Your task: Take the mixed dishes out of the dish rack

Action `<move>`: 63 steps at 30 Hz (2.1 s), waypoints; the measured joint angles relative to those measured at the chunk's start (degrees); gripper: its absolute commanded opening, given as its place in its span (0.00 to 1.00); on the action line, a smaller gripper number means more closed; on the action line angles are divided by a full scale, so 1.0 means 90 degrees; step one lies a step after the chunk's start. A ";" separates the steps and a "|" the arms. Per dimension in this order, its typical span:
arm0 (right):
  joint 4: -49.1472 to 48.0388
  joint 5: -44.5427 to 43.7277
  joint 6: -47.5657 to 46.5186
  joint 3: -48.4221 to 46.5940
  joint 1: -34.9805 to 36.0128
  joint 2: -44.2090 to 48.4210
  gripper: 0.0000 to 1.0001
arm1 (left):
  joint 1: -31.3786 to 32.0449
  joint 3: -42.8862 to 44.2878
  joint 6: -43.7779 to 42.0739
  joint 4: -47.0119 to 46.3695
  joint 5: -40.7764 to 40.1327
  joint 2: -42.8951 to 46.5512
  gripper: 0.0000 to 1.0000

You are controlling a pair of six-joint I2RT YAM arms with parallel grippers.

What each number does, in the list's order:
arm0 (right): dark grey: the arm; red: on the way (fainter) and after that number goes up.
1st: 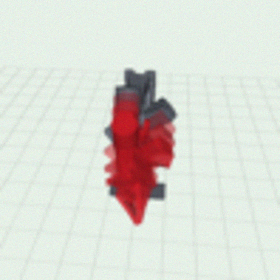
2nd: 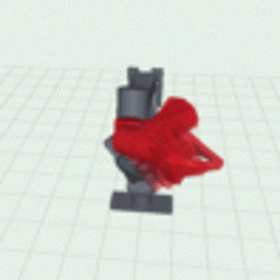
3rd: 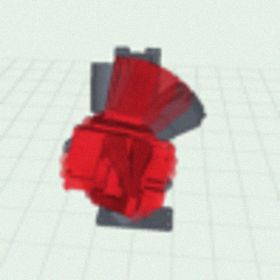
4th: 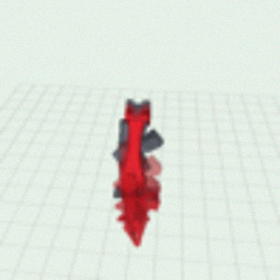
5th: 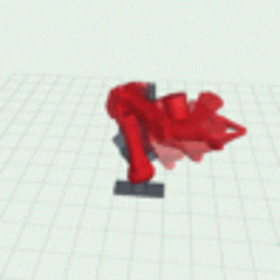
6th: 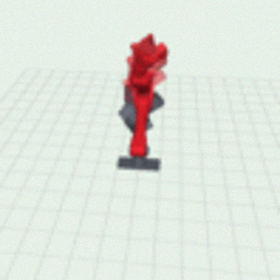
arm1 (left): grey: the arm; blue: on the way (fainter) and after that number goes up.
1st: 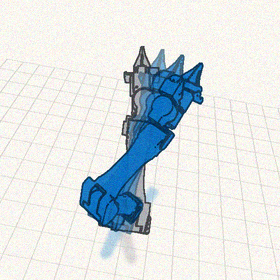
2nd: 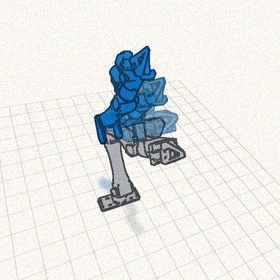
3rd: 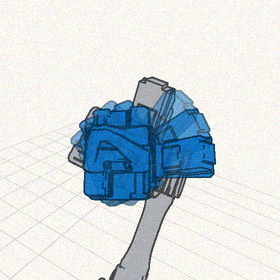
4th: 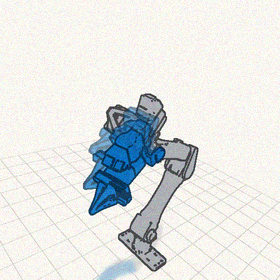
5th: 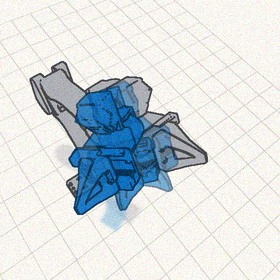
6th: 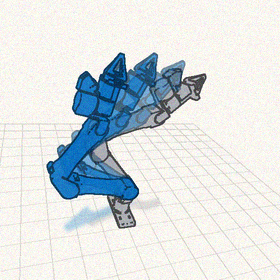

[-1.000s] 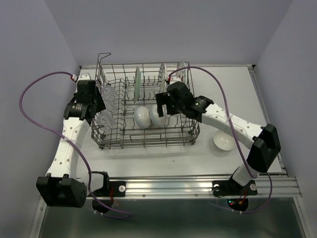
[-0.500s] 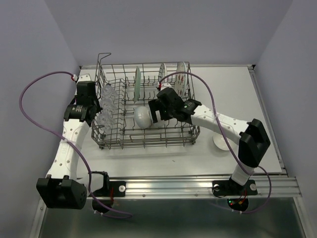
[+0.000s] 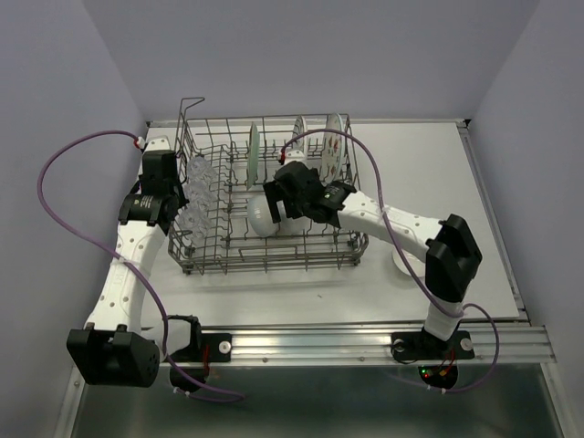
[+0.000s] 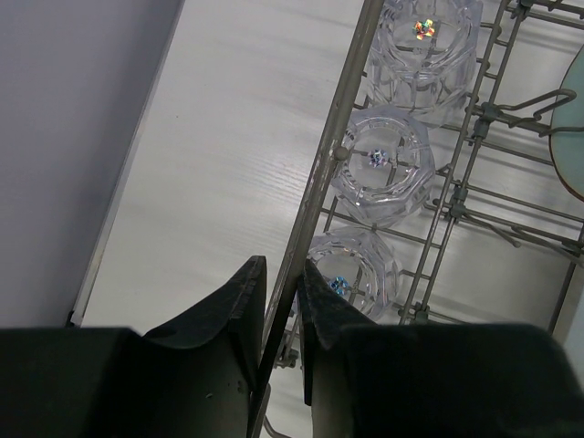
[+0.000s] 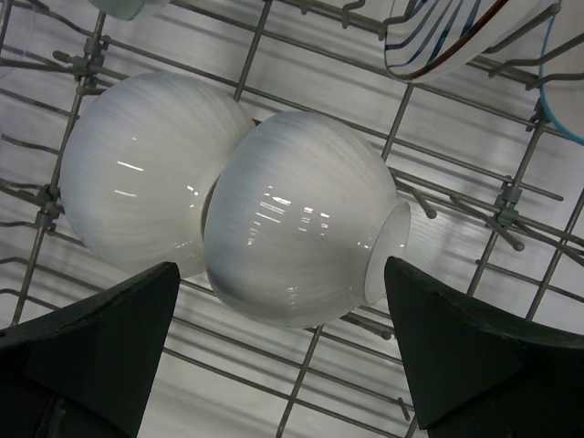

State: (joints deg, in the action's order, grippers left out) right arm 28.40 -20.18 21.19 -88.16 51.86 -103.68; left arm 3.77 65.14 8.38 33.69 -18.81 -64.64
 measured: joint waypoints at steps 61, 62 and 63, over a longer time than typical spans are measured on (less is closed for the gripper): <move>0.0945 -0.1528 0.0670 -0.0782 0.0248 -0.0289 0.01 | 0.0029 -0.0117 -0.0092 -0.0148 -0.0032 0.0109 0.23; 0.0945 -0.1547 0.0670 -0.0782 0.0248 -0.0272 0.01 | 0.0029 -0.0117 -0.0090 -0.0146 -0.0032 0.0112 0.24; 0.0945 -0.1574 0.0673 -0.0780 0.0250 -0.0238 0.01 | 0.0029 -0.0117 -0.0087 -0.0146 -0.0029 0.0112 0.24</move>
State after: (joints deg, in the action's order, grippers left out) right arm 36.91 -34.35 27.24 -95.18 54.11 -105.82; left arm 4.03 64.10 7.60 32.38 -19.07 -63.64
